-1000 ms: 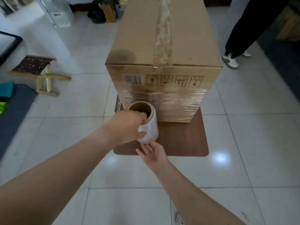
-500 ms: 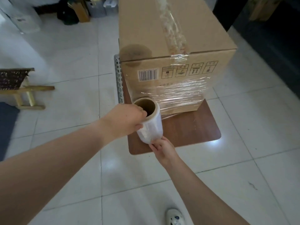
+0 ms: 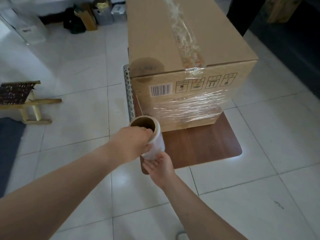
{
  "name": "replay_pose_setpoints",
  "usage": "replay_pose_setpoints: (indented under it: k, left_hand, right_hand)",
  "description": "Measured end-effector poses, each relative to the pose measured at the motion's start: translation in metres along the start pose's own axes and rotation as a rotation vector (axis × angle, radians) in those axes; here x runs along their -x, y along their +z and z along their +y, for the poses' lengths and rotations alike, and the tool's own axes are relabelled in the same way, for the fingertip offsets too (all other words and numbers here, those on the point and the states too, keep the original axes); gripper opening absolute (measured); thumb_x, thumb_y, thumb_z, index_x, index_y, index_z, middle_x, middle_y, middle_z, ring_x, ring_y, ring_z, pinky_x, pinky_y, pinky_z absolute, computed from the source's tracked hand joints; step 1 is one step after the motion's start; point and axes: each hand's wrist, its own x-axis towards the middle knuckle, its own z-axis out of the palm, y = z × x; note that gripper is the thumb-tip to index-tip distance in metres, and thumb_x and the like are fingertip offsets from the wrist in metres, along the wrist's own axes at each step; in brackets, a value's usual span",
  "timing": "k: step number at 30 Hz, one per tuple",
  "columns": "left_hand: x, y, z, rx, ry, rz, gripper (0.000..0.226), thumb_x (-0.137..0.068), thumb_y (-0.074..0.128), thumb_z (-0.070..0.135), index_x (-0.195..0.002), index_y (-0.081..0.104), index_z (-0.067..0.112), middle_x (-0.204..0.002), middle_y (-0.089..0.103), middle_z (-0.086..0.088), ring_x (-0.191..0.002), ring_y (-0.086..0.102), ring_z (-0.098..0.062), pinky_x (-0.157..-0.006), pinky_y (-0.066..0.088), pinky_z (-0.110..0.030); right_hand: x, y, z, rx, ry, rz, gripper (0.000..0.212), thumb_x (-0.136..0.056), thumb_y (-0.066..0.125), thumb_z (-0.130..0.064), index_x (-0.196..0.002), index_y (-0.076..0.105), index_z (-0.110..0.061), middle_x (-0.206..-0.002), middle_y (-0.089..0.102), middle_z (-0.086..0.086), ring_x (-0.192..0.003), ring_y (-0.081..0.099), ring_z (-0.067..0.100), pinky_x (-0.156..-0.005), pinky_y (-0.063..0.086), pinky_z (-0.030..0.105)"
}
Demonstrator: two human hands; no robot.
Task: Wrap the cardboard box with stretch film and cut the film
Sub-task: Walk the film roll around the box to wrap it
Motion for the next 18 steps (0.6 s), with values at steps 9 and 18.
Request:
replay_pose_setpoints:
  k: [9,18]
  left_hand:
    - [0.0,0.004,-0.019,-0.069,0.177,0.084,0.018,-0.095,0.046,0.025,-0.105,0.055,0.015,-0.097,0.065,-0.001,-0.085,0.063,-0.019,-0.067,0.048,-0.026]
    - [0.011,0.003,-0.071,-0.185,0.368,0.029,0.007,-0.09,0.047,0.024,-0.093,0.049,0.018,-0.087,0.06,0.002,-0.078,0.059,-0.019,-0.066,0.051,-0.033]
  right_hand:
    - [-0.004,0.02,0.004,0.099,-0.047,0.139,0.044,-0.092,0.036,-0.008,-0.135,0.039,0.002,-0.133,0.049,0.029,-0.116,0.055,0.041,-0.096,0.046,0.043]
    - [-0.011,0.04,0.039,0.316,-0.081,0.208,0.027,-0.088,0.05,-0.009,-0.108,0.051,0.009,-0.093,0.06,0.025,-0.087,0.064,0.038,-0.081,0.057,0.043]
